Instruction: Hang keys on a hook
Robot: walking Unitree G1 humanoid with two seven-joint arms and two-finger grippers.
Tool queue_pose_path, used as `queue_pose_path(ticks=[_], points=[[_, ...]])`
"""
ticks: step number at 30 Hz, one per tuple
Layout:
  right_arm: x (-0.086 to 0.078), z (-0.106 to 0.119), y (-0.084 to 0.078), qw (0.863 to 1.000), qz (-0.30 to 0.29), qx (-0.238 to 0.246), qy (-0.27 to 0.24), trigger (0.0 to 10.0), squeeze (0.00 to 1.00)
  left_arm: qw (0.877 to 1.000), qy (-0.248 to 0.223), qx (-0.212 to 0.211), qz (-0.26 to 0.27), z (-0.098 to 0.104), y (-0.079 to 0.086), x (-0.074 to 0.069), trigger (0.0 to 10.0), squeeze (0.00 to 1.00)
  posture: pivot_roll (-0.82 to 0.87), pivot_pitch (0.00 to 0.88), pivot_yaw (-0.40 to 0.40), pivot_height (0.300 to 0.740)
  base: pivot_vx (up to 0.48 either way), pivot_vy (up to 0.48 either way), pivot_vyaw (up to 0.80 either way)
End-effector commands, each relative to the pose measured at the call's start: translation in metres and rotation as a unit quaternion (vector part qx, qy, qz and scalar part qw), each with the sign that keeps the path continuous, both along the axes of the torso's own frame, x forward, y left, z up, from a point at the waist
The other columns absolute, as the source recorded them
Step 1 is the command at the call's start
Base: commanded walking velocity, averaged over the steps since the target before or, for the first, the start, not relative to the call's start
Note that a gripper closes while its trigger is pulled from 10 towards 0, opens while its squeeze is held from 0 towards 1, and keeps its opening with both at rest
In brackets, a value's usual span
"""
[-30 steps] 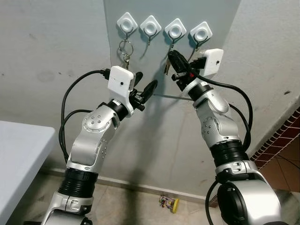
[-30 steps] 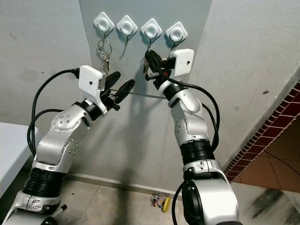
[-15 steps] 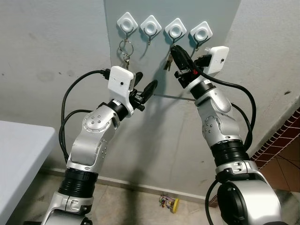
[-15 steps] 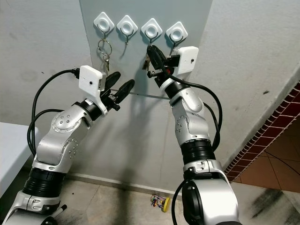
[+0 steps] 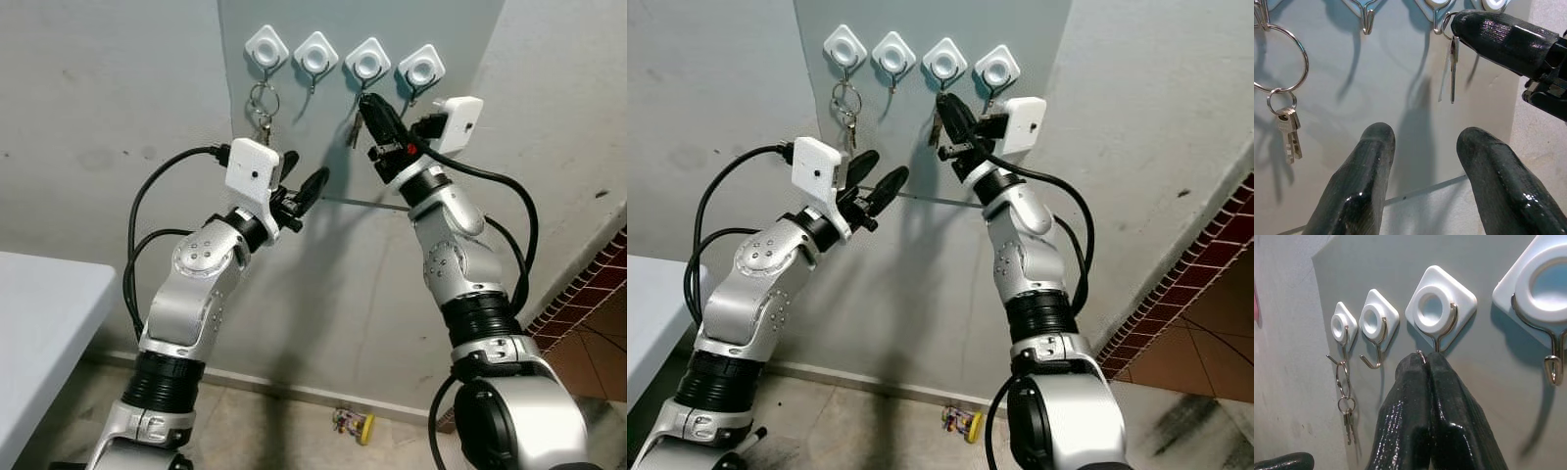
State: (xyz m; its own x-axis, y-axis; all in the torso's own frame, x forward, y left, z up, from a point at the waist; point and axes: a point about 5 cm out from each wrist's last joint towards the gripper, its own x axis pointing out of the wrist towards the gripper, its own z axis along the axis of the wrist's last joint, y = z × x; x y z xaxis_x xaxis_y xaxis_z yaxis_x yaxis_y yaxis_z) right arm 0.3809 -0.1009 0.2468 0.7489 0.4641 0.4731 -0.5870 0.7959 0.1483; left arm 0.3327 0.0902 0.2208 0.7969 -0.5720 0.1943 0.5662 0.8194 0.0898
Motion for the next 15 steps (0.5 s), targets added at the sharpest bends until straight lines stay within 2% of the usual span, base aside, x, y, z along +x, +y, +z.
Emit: queue_pose_path(ticks=[1, 3, 9, 15], points=[[-0.0016, 0.0178, -0.0003, 0.999, 0.003, 0.003, -0.038, 10.0, 0.00, 1.000, -0.012, -0.004, -0.001, 0.0080, -0.0012, -0.0016, 10.0, 0.00, -0.07, 0.000, -0.048, 0.740, 0.000, 0.000, 0.00], [-0.0018, 0.0174, 0.0007, 0.999, 0.001, -0.009, -0.043, 10.0, 0.00, 1.000, -0.011, -0.005, 0.000, 0.0079, -0.0007, -0.0015, 10.0, 0.00, -0.07, 0.000, -0.048, 0.740, 0.000, 0.000, 0.00], [-0.0022, 0.0186, 0.0016, 0.999, 0.005, -0.004, -0.048, 10.0, 0.00, 1.000, -0.012, -0.005, 0.003, 0.0080, 0.0005, -0.0015, 10.0, 0.00, -0.07, 0.000, -0.048, 0.740, 0.000, 0.000, 0.00], [0.0006, 0.0181, 0.0019, 0.999, 0.003, 0.009, -0.030, 10.0, 0.00, 1.000, -0.012, -0.004, 0.004, 0.0080, 0.0009, -0.0016, 10.0, 0.00, -0.06, 0.000, -0.051, 0.740, 0.000, 0.000, 0.00]])
